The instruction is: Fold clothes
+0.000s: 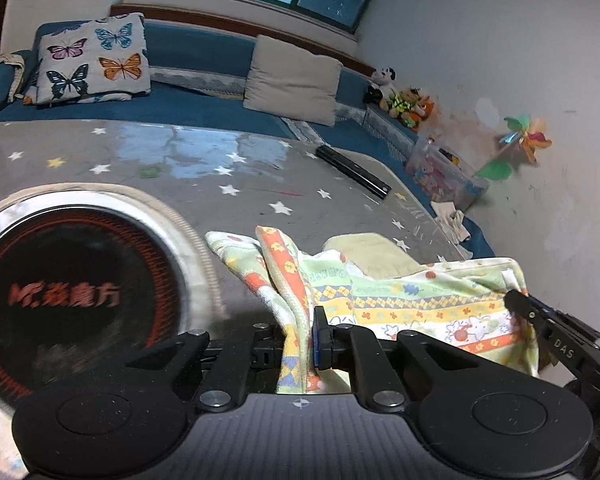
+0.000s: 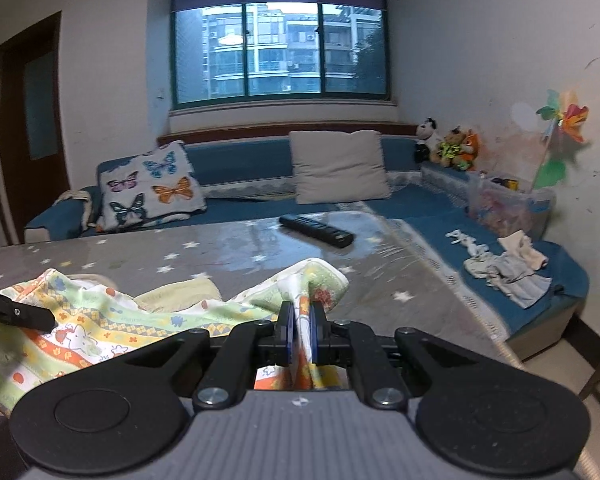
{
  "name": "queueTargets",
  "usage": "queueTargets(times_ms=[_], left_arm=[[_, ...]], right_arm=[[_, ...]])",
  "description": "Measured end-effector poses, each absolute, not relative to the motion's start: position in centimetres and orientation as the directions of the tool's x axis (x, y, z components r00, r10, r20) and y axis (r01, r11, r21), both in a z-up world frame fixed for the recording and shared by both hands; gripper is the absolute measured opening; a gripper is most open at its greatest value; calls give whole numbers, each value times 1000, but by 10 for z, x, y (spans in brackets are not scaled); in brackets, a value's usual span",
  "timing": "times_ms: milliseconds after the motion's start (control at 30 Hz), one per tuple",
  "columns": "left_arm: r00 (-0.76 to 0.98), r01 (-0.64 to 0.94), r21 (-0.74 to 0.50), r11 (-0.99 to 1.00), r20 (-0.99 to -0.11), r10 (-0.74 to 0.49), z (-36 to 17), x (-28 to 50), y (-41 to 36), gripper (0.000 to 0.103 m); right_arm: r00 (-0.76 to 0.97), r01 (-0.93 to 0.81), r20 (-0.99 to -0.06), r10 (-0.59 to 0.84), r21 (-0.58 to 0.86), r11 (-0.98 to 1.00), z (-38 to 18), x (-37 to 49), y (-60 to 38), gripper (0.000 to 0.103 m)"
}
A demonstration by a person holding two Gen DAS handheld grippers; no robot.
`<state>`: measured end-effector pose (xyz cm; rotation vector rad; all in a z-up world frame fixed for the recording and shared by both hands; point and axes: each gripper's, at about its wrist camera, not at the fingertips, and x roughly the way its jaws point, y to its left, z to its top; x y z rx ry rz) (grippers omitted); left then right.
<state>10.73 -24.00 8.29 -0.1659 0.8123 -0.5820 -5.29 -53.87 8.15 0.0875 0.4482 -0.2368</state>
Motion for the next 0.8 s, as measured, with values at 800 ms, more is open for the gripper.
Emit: queueTargets(times_ms=[800], left_arm=[[517,515,-268,814,-660,-545,84,118,-318,10]], right_arm=[[844,353,-440,-305,29,935,70,-53,-597,7]])
